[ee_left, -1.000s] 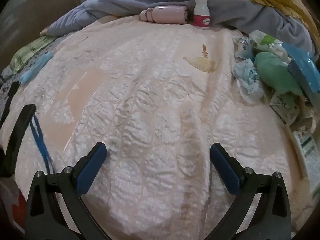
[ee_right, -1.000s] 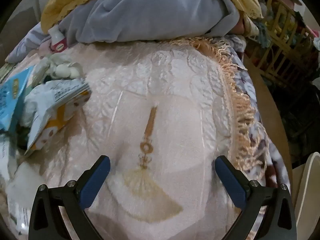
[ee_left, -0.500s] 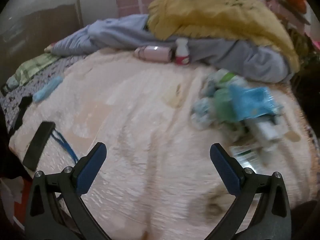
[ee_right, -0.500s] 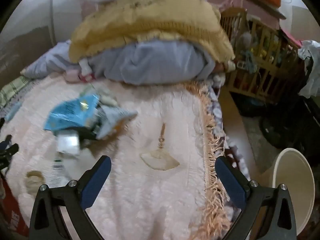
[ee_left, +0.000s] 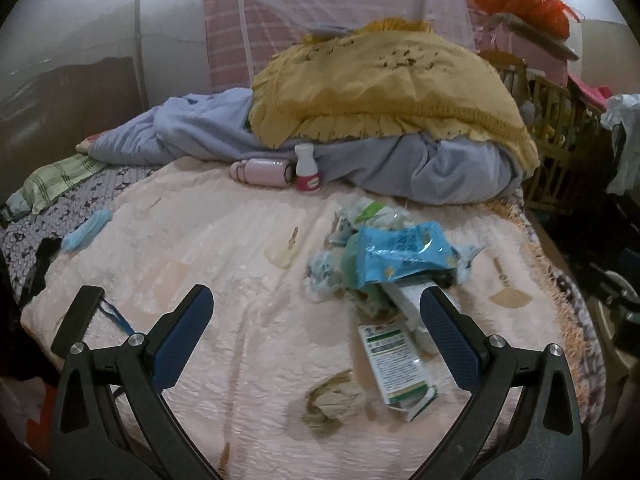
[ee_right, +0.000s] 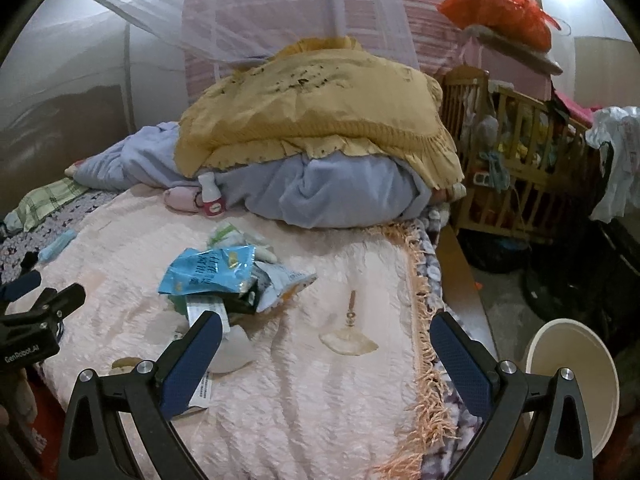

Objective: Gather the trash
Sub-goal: 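Move both tools over the trash pile on the bed, then grasp the crumpled tan paper with the left tool, then lift the tan paper with the left tool while the right tool grasps a small white wrapper, then carry both items to the white bucket and open both tools, then return both tools to the trash pile on the bed, then grasp the Watermelon Frost box with the left tool while the right tool grasps the white sponge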

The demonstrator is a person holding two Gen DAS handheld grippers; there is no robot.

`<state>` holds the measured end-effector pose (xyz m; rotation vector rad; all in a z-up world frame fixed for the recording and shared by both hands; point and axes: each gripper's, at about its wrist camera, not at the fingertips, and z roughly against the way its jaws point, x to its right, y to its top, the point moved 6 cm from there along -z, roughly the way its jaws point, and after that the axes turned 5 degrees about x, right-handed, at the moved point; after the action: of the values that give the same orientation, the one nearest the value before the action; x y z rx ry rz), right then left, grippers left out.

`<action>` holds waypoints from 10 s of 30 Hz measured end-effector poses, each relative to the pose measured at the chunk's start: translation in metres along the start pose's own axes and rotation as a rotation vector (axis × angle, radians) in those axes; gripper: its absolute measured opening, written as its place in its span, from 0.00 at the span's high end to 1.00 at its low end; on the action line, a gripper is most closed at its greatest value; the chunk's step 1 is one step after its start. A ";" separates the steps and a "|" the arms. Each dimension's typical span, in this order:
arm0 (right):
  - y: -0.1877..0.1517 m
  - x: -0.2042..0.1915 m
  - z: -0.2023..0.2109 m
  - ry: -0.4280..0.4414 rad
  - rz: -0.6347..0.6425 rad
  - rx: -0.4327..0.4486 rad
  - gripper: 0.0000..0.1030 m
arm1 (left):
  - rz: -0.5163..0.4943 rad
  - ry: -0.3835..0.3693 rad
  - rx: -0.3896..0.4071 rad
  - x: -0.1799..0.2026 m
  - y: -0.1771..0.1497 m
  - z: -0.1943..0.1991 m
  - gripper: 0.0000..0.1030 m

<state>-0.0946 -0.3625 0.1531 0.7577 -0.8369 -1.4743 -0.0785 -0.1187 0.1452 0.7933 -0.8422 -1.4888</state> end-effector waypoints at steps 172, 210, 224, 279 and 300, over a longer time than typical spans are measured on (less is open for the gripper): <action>0.039 -0.184 -0.118 0.618 0.194 -0.318 0.84 | 0.075 -0.224 -0.274 -0.040 -0.056 -0.074 0.78; -0.089 0.345 0.035 -0.123 -0.339 -0.259 0.84 | -0.302 -0.830 -0.390 0.406 -0.022 -0.012 0.77; -0.104 0.376 0.043 -0.236 -0.439 -0.204 0.49 | -0.216 -0.968 -0.492 0.477 -0.042 -0.019 0.46; -0.068 0.038 -0.070 0.328 -0.132 -0.348 0.37 | 0.080 -0.233 -0.409 0.046 -0.088 -0.078 0.46; -0.054 -0.017 -0.101 0.442 0.011 -0.376 0.36 | 0.101 -0.286 -0.445 0.023 -0.108 -0.098 0.52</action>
<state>-0.0363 -0.3513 0.0543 0.7492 -0.2189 -1.3314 -0.0509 -0.1429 0.0024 0.2090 -0.7076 -1.6403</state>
